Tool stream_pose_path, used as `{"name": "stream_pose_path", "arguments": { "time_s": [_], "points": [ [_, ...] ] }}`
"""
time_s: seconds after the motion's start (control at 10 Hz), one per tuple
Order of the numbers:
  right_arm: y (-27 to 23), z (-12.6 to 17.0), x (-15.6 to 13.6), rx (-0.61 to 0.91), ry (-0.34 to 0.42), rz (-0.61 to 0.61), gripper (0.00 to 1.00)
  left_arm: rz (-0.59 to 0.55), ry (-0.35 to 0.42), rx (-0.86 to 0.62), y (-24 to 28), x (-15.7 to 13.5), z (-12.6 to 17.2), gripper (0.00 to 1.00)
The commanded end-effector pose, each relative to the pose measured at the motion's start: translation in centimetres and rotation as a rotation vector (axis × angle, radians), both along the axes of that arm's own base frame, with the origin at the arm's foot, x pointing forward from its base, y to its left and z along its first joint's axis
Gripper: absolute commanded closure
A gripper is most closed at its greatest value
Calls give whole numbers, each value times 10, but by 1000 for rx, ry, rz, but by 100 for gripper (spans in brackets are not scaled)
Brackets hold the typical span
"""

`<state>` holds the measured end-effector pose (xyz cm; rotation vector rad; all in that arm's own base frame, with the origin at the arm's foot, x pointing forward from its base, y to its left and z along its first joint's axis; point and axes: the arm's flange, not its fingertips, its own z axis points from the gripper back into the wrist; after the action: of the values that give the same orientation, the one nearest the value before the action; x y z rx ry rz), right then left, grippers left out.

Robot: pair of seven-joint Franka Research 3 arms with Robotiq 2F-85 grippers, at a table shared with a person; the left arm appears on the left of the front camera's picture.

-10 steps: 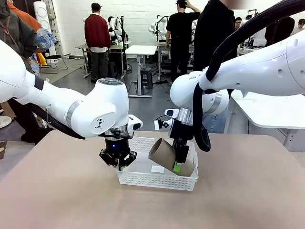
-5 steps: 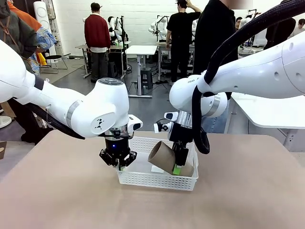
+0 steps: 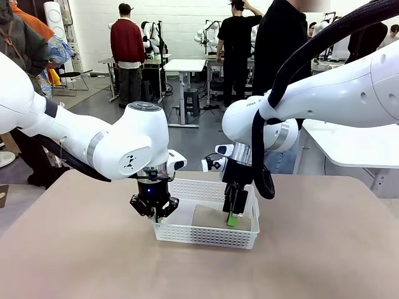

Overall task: Clean and organize the cups into the basket.
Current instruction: Pick up the Organizing basket and move it to the center of the table, then pick up the Reusable plastic cup from the right side of the table and place it inside the Organizing basket.

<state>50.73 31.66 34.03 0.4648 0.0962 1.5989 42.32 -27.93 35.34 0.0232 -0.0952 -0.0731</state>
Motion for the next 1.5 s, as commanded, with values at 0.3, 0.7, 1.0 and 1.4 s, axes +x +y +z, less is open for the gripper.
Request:
{"name": "stream_pose_path", "arguments": {
  "time_s": [0.3,0.7,1.0,1.4],
  "points": [
    [-30,55,-20,40,-140,-39,0,-13,-6,3,3,-3,0,100],
    [-144,111,-60,243,-277,-222,0,-13,-6,3,3,-3,0,100],
    [-190,100,-84,258,-268,-298,0,-13,-6,3,3,-3,0,100],
    [-202,104,-82,229,-241,-303,0,-13,-6,3,3,-3,0,100]
  ]
}}
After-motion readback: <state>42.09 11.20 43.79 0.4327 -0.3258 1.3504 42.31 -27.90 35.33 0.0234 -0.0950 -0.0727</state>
